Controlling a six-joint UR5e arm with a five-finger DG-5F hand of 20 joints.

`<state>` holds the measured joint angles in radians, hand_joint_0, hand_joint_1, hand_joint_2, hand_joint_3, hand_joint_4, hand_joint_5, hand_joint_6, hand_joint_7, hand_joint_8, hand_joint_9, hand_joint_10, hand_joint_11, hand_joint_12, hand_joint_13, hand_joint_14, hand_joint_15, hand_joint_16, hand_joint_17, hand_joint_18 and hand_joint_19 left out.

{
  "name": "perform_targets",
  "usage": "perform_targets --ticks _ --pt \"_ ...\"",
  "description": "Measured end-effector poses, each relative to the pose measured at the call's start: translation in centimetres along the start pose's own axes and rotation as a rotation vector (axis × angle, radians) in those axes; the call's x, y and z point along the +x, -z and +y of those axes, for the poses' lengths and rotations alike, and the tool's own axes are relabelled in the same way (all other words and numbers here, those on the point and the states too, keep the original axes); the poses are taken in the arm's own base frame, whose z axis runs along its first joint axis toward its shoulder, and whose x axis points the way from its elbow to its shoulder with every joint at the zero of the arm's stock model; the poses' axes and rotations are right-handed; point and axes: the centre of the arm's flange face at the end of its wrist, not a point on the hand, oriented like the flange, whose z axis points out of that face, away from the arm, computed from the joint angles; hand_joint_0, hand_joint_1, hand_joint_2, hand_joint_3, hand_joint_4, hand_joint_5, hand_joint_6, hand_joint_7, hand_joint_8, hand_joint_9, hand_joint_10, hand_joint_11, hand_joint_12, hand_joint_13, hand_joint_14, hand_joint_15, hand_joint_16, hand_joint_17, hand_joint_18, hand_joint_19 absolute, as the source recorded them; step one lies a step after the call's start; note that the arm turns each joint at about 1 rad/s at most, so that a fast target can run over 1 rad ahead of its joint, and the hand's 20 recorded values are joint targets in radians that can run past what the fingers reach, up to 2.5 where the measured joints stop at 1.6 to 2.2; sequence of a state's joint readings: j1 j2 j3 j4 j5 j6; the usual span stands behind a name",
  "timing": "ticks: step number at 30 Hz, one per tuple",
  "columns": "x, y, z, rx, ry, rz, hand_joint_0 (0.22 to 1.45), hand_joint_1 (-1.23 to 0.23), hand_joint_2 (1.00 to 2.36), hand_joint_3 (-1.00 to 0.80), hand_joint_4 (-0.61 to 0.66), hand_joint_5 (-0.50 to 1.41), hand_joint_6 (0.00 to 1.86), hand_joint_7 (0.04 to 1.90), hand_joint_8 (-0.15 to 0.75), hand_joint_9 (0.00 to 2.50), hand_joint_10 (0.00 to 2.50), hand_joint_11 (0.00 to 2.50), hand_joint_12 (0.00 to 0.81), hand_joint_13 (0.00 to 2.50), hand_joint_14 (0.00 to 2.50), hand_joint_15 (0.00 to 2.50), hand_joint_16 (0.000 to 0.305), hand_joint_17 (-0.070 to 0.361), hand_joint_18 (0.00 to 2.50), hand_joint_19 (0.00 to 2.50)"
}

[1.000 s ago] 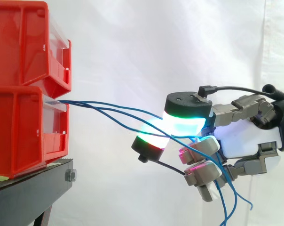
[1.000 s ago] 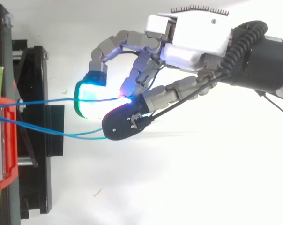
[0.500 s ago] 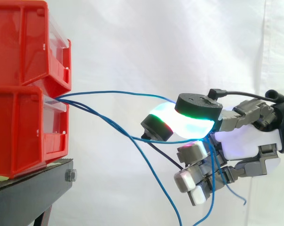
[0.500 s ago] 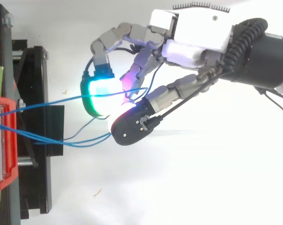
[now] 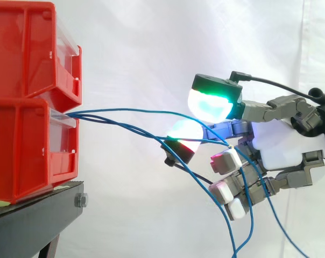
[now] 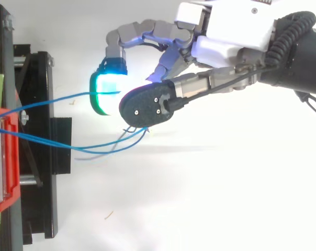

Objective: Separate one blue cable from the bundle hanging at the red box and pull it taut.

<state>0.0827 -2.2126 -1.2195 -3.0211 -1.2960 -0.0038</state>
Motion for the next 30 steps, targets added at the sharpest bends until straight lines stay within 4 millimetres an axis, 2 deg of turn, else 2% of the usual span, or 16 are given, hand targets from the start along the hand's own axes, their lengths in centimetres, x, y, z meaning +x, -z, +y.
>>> perform_targets --ticks 2,8,9,11,13,18,20,24,27,30 --pt "0.00 0.02 0.00 0.001 0.000 -0.002 0.56 -0.54 1.00 -0.50 -0.06 -0.02 0.50 1.44 0.167 1.21 0.02 0.88 0.277 0.97 0.03 0.85 0.040 0.091 0.79 0.73" --pt "-0.06 0.06 -0.01 0.003 0.000 -0.010 0.59 -0.64 1.00 -0.40 -0.03 -0.02 0.52 1.44 0.207 1.28 0.02 0.99 0.328 1.05 0.02 0.91 0.049 0.110 0.91 0.71" --pt "-0.07 0.06 -0.01 0.003 0.000 -0.011 0.59 -0.64 1.00 -0.37 0.00 -0.04 0.59 1.25 0.221 1.28 0.01 1.00 0.337 1.06 0.03 0.91 0.050 0.114 0.93 0.70" --pt "-0.07 0.06 -0.01 0.003 0.001 -0.012 0.59 -0.64 1.00 -0.34 0.00 -0.04 0.60 1.23 0.244 1.28 0.01 1.03 0.350 1.07 0.02 0.91 0.052 0.118 0.95 0.70" --pt "-0.07 0.06 -0.02 0.004 0.001 -0.012 0.59 -0.66 1.00 -0.32 0.01 -0.06 0.64 1.11 0.260 1.27 0.01 1.03 0.369 1.08 0.02 0.91 0.054 0.123 0.96 0.69" --pt "0.01 0.06 -0.01 0.003 0.002 -0.014 0.58 -0.76 1.00 -0.38 0.03 -0.11 0.72 0.98 0.266 1.22 0.01 1.11 0.366 1.06 0.02 0.93 0.054 0.122 0.94 0.70" --pt "0.04 0.06 0.00 0.002 0.002 -0.016 0.56 -0.73 1.00 -0.42 0.04 -0.11 0.74 0.95 0.265 1.22 0.01 1.12 0.366 1.06 0.02 0.94 0.054 0.121 0.94 0.71" --pt "0.21 0.07 -0.03 0.003 0.003 -0.015 0.58 -0.57 1.00 -0.43 0.02 -0.11 0.76 0.99 0.259 1.23 0.01 1.15 0.340 1.05 0.03 0.95 0.049 0.110 0.89 0.75" --pt "0.45 0.09 -0.01 0.002 0.003 -0.015 0.59 -0.57 1.01 -0.39 0.02 -0.11 0.78 1.00 0.261 1.24 0.01 1.16 0.348 1.06 0.02 0.95 0.051 0.114 0.91 0.75" --pt "0.72 0.12 -0.03 0.003 0.006 -0.023 0.59 -0.65 1.00 -0.27 0.03 -0.12 0.82 0.96 0.299 1.27 0.01 1.18 0.383 1.10 0.02 0.93 0.057 0.128 0.98 0.70"
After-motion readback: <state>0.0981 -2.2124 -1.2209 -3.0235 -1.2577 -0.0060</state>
